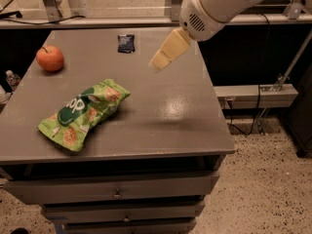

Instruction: Move rxbar blueberry near apple

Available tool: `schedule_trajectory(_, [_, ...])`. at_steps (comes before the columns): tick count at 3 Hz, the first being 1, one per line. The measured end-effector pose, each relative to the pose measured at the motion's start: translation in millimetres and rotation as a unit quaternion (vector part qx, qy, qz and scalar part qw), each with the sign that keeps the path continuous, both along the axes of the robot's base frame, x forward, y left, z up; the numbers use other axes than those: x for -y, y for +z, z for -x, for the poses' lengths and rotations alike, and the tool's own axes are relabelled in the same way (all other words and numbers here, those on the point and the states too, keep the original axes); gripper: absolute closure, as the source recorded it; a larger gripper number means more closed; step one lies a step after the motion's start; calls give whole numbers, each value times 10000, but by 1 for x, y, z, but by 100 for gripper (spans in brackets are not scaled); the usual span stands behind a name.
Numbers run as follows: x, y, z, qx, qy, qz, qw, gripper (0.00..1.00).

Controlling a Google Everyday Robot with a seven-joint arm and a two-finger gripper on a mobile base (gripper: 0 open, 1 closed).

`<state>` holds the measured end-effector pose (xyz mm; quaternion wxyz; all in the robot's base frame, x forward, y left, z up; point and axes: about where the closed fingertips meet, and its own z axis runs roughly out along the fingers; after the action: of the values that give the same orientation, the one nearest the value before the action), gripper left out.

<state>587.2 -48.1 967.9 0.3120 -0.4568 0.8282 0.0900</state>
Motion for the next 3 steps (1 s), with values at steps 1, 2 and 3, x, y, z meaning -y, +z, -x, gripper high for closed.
schedule_trajectory(1, [-12,-4,-10,98,15,-119,9999,0])
schedule_trajectory(2, [-39,-14,-48,293,-110,-393,9987,0])
schedule_trajectory(3, [-60,-23,-92,486,-354,-594,9964,0])
